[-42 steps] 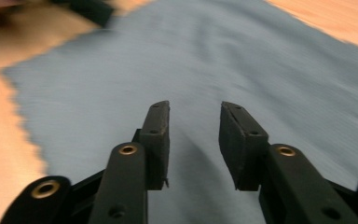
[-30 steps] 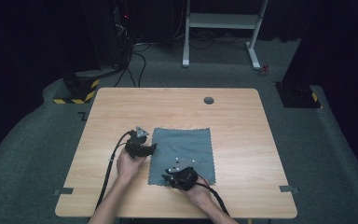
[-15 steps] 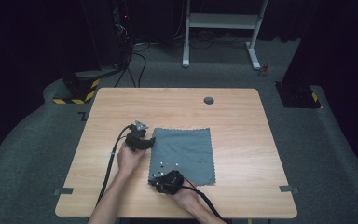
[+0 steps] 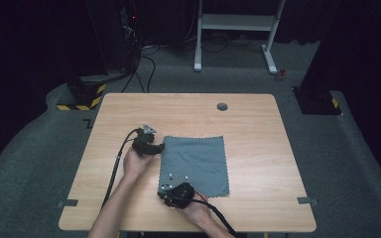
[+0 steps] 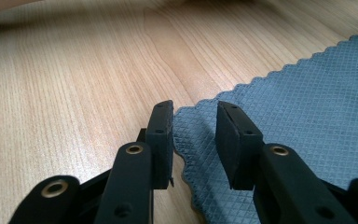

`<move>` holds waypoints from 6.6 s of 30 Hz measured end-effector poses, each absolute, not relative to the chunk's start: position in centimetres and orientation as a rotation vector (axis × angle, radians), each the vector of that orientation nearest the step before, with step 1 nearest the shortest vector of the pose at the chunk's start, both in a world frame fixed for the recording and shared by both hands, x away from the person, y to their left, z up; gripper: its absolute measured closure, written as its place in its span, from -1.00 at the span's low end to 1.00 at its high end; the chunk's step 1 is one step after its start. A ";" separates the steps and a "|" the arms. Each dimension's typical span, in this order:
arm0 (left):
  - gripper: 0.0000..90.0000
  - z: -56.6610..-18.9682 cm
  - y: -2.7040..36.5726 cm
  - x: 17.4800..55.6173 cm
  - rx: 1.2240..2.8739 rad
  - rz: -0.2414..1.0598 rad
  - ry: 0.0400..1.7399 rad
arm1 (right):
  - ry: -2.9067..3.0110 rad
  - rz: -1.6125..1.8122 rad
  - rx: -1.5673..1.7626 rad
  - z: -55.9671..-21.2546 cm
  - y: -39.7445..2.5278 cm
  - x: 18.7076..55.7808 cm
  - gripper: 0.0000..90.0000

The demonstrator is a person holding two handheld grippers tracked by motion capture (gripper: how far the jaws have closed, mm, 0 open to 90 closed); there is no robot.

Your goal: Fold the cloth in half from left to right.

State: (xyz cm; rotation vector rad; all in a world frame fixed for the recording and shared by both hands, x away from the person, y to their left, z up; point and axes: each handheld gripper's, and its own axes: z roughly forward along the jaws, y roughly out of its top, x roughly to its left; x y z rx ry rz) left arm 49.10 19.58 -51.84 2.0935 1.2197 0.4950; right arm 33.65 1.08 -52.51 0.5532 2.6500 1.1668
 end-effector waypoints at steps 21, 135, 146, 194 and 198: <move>0.03 -51.9 18.2 51.3 2.029 0.530 1.303 | 2.650 1.164 0.549 -52.5 1.1 32.9 0.35; 1.00 -47.7 8.1 52.2 2.078 0.421 1.148 | 2.445 1.292 0.796 -50.7 -11.4 31.3 1.00; 1.00 -47.9 6.2 52.6 2.097 0.438 1.152 | 2.424 1.276 0.821 -50.6 -13.1 31.5 1.00; 0.51 -48.8 0.3 53.0 2.166 0.524 1.087 | 2.437 1.167 1.009 -51.7 -16.9 32.4 0.87; 0.27 -48.0 1.8 51.6 2.146 0.499 1.073 | 2.413 1.154 1.015 -51.1 -17.5 33.1 0.87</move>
